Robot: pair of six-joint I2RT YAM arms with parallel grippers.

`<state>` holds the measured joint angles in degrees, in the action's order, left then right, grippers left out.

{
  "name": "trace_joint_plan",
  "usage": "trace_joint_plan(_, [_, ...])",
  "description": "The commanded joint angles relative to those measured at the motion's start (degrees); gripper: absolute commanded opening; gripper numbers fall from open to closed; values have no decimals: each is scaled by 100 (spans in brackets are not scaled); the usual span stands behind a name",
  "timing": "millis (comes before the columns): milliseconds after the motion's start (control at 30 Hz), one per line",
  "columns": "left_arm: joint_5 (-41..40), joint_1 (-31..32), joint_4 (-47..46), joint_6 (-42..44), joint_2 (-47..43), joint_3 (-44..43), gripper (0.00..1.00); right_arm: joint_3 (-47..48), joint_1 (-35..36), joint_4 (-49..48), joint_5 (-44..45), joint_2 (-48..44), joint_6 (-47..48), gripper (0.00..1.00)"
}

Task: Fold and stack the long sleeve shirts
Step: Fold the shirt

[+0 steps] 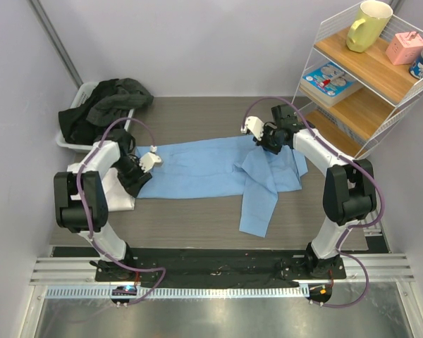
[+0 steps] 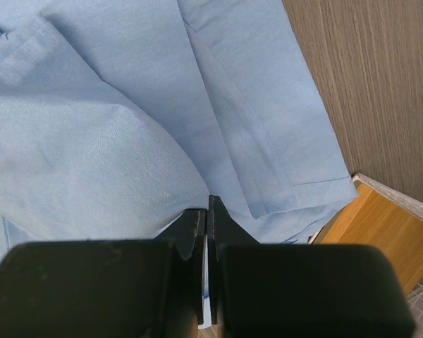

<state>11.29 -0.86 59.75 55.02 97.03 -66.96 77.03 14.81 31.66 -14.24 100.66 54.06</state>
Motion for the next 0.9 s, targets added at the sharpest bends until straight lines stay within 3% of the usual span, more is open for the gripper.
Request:
trace_joint_plan(0, [1242, 25, -68, -422, -431, -405, 56, 224, 57, -177, -97, 102, -168, 6])
trace_joint_plan(67, [1690, 42, -313, -745, -562, -423, 64, 303, 57, -213, 26, 234, -238, 13])
trace_joint_plan(100, [2023, 34, -462, -887, -615, -397, 65, 338, 57, -213, 96, 382, -282, 23])
trace_joint_plan(167, [2123, 392, -822, -1142, -808, -179, 73, 557, 48, -29, 298, 506, -405, 34])
trace_joint_plan(200, [1906, 533, -1285, -1422, -844, -81, 73, 654, -30, 181, 316, 542, -466, 44])
trace_joint_plan(300, [1562, 1148, -1832, -1756, -783, 156, 73, 1111, -380, 856, -16, 507, -686, 61])
trace_joint_plan(367, [1227, 1534, -2098, -1977, -669, 209, 71, 1349, -548, 1209, -245, 341, -809, 64])
trace_joint_plan(500, [1007, 1940, -2485, -2540, -11, 17, 69, 964, -742, 1632, -369, 7, -836, 63])
trace_joint_plan(633, [911, 2169, -2626, -2856, 579, -273, 67, 208, -795, 1528, -185, 14, -827, 55])
trace_joint_plan(867, [655, 2248, -2530, -2726, 1081, -309, 62, -162, -865, 1290, 26, 647, -898, 38])
